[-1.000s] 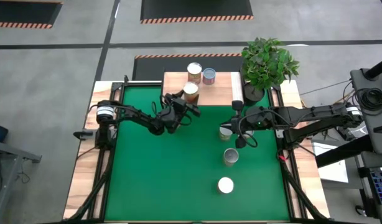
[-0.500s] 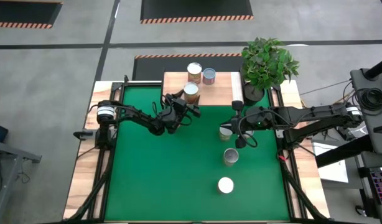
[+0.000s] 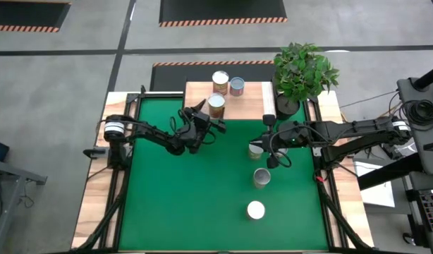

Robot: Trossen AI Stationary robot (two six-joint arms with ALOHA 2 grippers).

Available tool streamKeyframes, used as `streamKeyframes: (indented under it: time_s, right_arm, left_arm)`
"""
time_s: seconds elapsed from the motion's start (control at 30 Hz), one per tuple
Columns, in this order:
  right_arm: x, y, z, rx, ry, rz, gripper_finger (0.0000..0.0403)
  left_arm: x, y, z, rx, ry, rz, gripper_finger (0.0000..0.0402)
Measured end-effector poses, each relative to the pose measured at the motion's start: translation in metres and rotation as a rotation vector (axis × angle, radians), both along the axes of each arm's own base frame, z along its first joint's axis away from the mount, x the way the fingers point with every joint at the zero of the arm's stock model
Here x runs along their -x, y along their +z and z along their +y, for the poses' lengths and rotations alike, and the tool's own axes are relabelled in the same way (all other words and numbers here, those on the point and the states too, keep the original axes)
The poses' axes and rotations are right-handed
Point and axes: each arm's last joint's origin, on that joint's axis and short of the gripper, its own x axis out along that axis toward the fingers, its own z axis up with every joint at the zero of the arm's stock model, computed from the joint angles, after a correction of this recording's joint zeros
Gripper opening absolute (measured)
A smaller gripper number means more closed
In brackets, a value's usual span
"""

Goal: Pick and place cans onto a shelf
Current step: Put the canned green beans on the shelf

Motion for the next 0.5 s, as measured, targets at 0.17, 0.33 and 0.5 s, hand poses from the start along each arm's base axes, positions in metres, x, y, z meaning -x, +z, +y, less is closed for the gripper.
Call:
streamKeyframes:
  time_s: [0.17, 0.33, 0.5]
  right_arm:
    - [0.000, 0.000, 0.000, -0.001, -0.001, 0.000, 0.0009]
    - [0.000, 0.000, 0.000, -0.008, -0.005, -0.001, 0.0009]
    - [0.000, 0.000, 0.000, -0.008, -0.005, -0.001, 0.0009]
  left_arm:
    - [0.004, 0.017, -0.006, -0.015, -0.015, -0.028, 0.0396]
    - [0.011, 0.037, -0.012, -0.024, -0.027, -0.079, 0.0396]
    - [0.020, 0.062, -0.034, -0.069, -0.069, -0.058, 0.0396]
